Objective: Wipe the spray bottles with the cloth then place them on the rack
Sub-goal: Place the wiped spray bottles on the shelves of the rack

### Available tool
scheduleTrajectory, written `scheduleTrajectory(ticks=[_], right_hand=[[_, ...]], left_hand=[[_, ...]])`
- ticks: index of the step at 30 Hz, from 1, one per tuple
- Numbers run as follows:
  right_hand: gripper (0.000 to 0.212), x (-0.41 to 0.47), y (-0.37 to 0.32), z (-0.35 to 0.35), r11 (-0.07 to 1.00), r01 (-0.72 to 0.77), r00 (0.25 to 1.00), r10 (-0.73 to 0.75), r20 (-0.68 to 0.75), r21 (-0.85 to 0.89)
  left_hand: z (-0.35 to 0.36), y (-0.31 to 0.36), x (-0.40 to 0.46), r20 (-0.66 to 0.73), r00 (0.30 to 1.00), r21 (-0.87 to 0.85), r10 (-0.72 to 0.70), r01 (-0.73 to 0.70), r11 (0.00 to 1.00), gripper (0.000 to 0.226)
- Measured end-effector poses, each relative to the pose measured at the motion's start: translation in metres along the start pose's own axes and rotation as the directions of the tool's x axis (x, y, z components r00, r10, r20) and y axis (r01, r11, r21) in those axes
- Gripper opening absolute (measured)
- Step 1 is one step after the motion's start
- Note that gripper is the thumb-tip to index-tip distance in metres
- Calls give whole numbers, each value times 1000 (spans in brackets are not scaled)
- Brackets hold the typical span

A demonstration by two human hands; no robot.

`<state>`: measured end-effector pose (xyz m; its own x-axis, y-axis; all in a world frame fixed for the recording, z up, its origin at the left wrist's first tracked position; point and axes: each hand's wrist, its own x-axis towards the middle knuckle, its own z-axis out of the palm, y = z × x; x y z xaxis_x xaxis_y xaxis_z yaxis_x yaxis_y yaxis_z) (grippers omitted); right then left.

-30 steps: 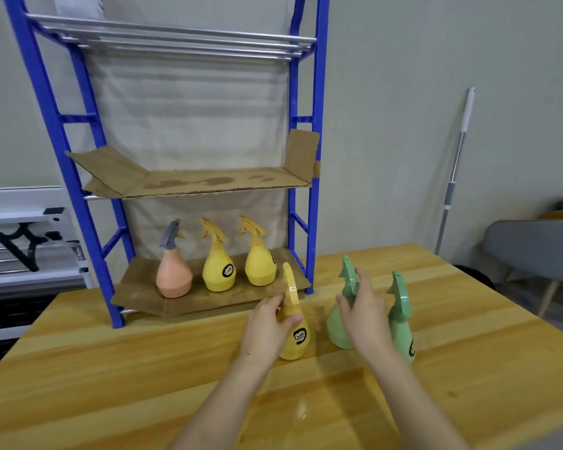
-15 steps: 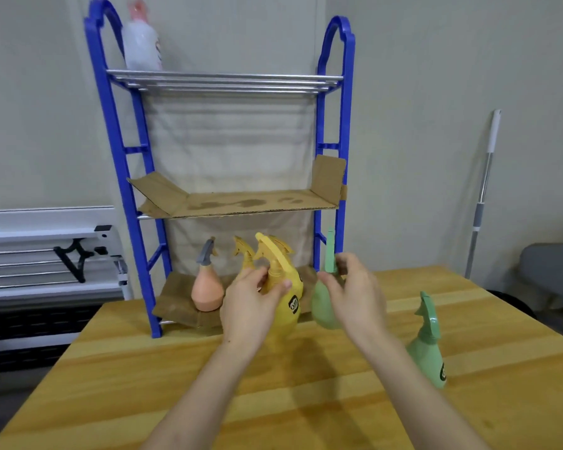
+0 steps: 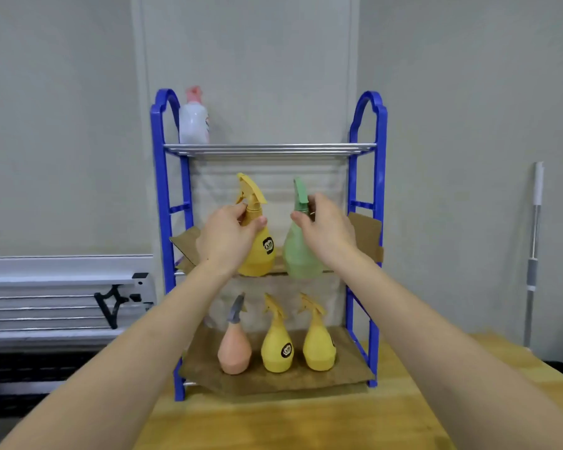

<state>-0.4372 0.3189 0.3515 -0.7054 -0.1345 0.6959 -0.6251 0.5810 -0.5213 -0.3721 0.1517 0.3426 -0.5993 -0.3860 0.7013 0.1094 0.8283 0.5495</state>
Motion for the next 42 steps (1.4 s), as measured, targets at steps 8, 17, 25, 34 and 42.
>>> scheduleTrajectory(ticks=[8, 17, 25, 34, 42], right_hand=[[30, 78, -2, 73, 997, -69, 995, 66, 78, 33], [31, 91, 16, 135, 993, -111, 990, 106, 97, 44], [32, 87, 18, 136, 988, -119, 990, 111, 88, 94], [44, 59, 27, 99, 977, -130, 986, 110, 125, 167], [30, -25, 38, 5, 987, 48, 999, -51, 17, 152]], left_hand=[[30, -54, 66, -5, 986, 76, -166, 166, 983, 55], [55, -92, 89, 53, 972, 141, -228, 219, 966, 56], [56, -83, 79, 20, 968, 155, -251, 245, 957, 58], [37, -61, 58, 36, 979, 70, -202, 199, 977, 57], [50, -23, -24, 96, 995, -18, -27, 29, 999, 38]])
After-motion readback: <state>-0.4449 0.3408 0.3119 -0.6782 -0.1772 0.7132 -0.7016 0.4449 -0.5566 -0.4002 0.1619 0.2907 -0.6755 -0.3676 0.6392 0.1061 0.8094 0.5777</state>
